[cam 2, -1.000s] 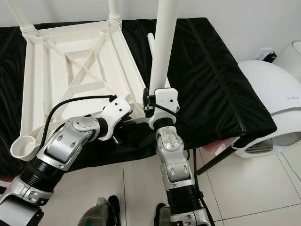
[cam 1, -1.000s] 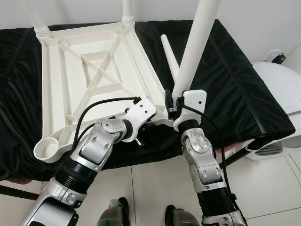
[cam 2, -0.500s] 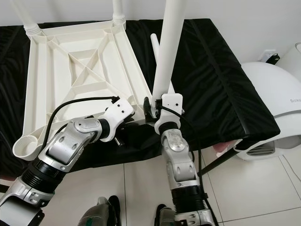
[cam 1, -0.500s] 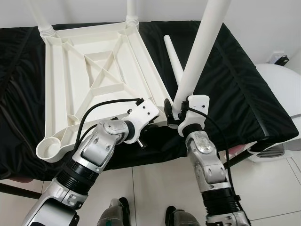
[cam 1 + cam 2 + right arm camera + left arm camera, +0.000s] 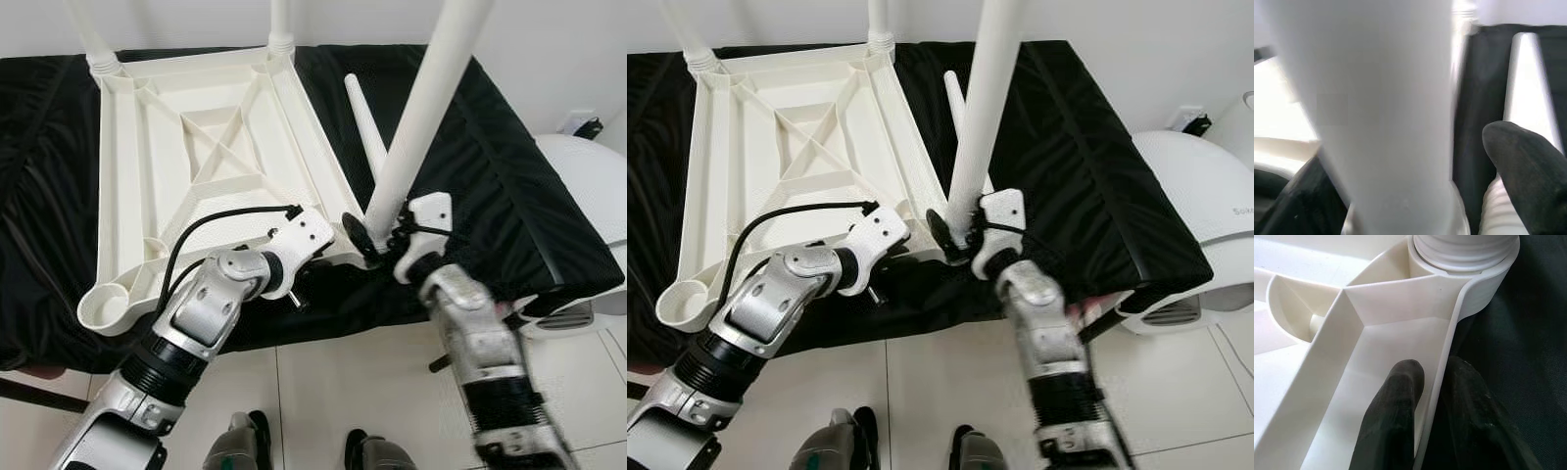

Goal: Building children table

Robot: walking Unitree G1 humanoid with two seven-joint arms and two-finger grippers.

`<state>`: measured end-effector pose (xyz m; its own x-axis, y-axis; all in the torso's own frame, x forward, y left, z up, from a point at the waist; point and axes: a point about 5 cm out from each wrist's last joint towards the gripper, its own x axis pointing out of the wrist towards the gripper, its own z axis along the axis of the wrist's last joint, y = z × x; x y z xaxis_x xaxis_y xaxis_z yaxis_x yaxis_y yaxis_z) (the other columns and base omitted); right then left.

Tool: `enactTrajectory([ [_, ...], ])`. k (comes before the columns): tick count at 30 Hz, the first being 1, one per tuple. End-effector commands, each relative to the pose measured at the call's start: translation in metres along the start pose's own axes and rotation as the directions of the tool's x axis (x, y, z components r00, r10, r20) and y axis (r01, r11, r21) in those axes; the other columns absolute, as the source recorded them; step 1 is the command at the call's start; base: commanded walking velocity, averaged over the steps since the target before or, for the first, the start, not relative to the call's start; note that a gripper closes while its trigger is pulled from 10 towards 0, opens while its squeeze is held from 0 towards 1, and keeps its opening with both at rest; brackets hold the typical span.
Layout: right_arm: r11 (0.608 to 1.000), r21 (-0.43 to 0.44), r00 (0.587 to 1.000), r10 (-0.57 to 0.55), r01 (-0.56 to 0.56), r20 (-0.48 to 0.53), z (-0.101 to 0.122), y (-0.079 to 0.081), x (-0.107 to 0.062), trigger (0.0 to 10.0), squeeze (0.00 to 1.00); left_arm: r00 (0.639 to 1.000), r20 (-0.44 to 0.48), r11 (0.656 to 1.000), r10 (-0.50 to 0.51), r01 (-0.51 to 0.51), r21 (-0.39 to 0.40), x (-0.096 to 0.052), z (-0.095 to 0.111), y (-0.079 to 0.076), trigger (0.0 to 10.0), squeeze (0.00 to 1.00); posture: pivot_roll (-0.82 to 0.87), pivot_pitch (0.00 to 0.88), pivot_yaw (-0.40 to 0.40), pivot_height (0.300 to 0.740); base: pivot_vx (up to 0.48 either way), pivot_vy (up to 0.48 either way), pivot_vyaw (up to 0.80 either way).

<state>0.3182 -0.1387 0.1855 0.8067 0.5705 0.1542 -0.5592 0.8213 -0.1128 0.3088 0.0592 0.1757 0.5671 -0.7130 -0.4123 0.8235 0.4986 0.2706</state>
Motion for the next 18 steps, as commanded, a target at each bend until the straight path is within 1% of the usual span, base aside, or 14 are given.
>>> enactTrajectory([
  [1,0.998,0.024,0.999,0.051,-0.051,0.004,0.001,0.001,-0.002,10.0,0.0,0.999,0.031,0.999,-0.036,0.036,0.007,0.0,0.005,-0.003,10.0,0.0,-0.04,0.158,-0.001,0.74,0.0,0.0,0.0],
  [2,0.99,0.019,0.99,0.138,-0.138,0.002,0.004,-0.001,-0.005,10.0,0.0,0.999,0.032,0.999,-0.035,0.035,0.008,0.0,0.006,-0.003,10.0,0.0,-0.05,0.16,0.001,0.74,0.0,0.0,0.0],
  [3,0.99,0.019,0.99,0.138,-0.138,0.002,0.004,-0.001,-0.005,10.0,0.0,0.999,0.032,0.999,-0.035,0.035,0.008,0.0,0.006,-0.003,10.0,0.0,-0.05,0.16,0.001,0.74,0.0,0.0,0.0],
  [4,0.978,0.025,0.979,0.205,-0.205,-0.003,0.006,-0.004,-0.008,10.0,0.0,0.999,0.033,0.999,-0.035,0.034,0.008,0.0,0.006,-0.003,10.0,0.0,-0.05,0.162,0.001,0.74,0.0,0.0,0.0],
  [5,0.954,0.025,0.954,0.298,-0.298,-0.026,0.008,-0.01,-0.01,10.0,0.0,0.999,0.035,0.999,-0.035,0.035,0.008,0.0,0.007,-0.002,10.0,0.0,-0.05,0.165,0.006,0.74,0.0,0.0,0.0],
  [6,0.954,0.025,0.954,0.298,-0.298,-0.026,0.008,-0.01,-0.01,10.0,0.0,0.999,0.035,0.999,-0.035,0.035,0.008,0.0,0.007,-0.002,10.0,0.0,-0.05,0.165,0.006,0.74,0.0,0.0,0.0],
  [7,0.943,0.03,0.943,0.331,-0.33,-0.035,0.009,-0.012,-0.01,10.0,0.0,0.999,0.036,0.999,-0.036,0.036,0.009,-0.001,0.007,-0.002,10.0,0.0,-0.05,0.166,0.009,0.74,0.0,0.0,0.0],
  [9,0.933,0.004,0.931,0.359,-0.359,-0.062,0.007,-0.018,-0.009,10.0,0.0,0.999,0.035,0.999,-0.037,0.037,0.009,-0.001,0.007,-0.002,10.0,0.0,-0.05,0.167,0.012,0.74,0.0,0.0,0.0],
  [10,0.933,0.004,0.931,0.359,-0.359,-0.062,0.007,-0.018,-0.009,10.0,0.0,0.999,0.035,0.999,-0.037,0.037,0.009,-0.001,0.007,-0.002,10.0,0.0,-0.05,0.167,0.012,0.74,0.0,0.0,0.0],
  [13,0.933,-0.018,0.931,0.357,-0.359,-0.079,0.006,-0.032,-0.001,10.0,0.0,0.999,0.035,0.999,-0.039,0.039,0.01,-0.001,0.008,-0.001,10.0,0.0,-0.04,0.167,0.019,0.74,0.0,0.0,0.0],
  [16,0.931,-0.03,0.93,0.359,-0.363,-0.082,0.007,-0.035,0.0,10.0,0.0,0.999,0.035,0.999,-0.039,0.039,0.01,-0.001,0.008,-0.002,10.0,0.0,-0.04,0.167,0.02,0.74,0.0,0.0,0.0],
  [18,0.923,-0.026,0.922,0.38,-0.383,-0.078,0.009,-0.039,0.005,10.0,0.0,0.999,0.035,0.999,-0.041,0.04,0.011,-0.001,0.008,-0.002,10.0,0.0,-0.04,0.168,0.021,0.74,0.0,0.0,0.0],
])
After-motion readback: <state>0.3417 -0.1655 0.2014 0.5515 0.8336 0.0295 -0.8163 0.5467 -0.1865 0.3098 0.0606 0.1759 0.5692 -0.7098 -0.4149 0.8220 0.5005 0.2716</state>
